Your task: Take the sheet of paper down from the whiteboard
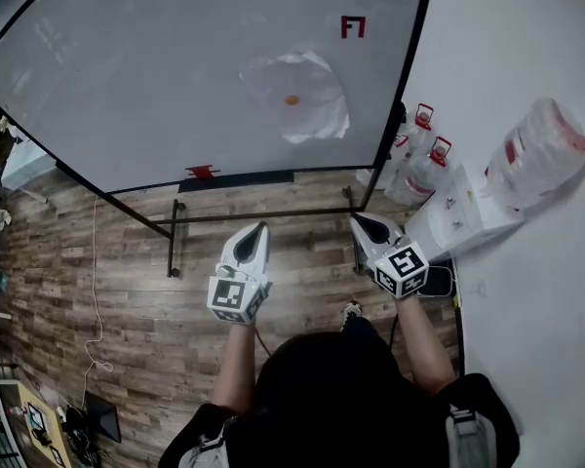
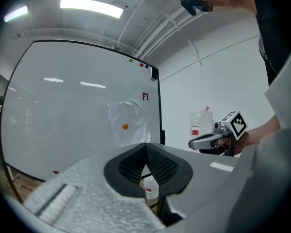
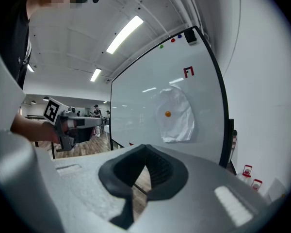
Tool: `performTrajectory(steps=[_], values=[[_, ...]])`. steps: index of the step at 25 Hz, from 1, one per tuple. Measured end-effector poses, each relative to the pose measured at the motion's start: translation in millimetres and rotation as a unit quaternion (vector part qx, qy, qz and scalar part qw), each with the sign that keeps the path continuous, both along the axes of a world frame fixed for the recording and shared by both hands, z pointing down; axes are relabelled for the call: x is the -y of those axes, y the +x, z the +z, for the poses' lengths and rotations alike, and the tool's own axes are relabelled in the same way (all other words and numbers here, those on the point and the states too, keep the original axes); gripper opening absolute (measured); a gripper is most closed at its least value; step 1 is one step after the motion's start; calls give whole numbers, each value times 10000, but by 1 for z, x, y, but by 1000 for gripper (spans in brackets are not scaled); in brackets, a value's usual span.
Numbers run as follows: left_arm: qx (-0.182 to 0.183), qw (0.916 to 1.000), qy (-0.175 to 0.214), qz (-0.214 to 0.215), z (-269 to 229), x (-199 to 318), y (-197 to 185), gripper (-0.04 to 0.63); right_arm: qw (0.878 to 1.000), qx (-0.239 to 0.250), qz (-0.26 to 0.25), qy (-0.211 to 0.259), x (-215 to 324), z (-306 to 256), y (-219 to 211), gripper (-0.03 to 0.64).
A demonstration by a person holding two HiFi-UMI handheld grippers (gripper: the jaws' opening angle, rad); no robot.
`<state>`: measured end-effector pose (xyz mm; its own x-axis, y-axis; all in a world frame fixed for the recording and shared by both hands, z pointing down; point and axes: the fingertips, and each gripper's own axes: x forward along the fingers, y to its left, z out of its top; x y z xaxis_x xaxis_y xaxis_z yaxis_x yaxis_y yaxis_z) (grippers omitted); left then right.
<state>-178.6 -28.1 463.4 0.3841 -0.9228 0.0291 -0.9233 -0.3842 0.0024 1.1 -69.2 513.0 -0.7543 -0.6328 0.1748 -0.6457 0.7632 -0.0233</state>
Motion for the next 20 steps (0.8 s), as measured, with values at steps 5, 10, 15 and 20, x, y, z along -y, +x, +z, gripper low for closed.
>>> performTrajectory(steps=[5, 10, 15, 20], values=[[36, 9999, 95, -88, 9, 12, 5, 9, 9999, -99, -103, 17, 16, -1, 9, 3], [58, 9997, 77, -215, 6, 23, 14, 9, 9994, -186, -295, 15, 28, 1, 15, 3], [83, 9993, 75, -368, 3, 33, 27, 9, 9986, -195, -498, -6, 44, 0, 24, 3], [31, 9982, -43, -605, 3, 42, 38, 9, 9975, -150, -697, -36, 62, 1, 35, 3]])
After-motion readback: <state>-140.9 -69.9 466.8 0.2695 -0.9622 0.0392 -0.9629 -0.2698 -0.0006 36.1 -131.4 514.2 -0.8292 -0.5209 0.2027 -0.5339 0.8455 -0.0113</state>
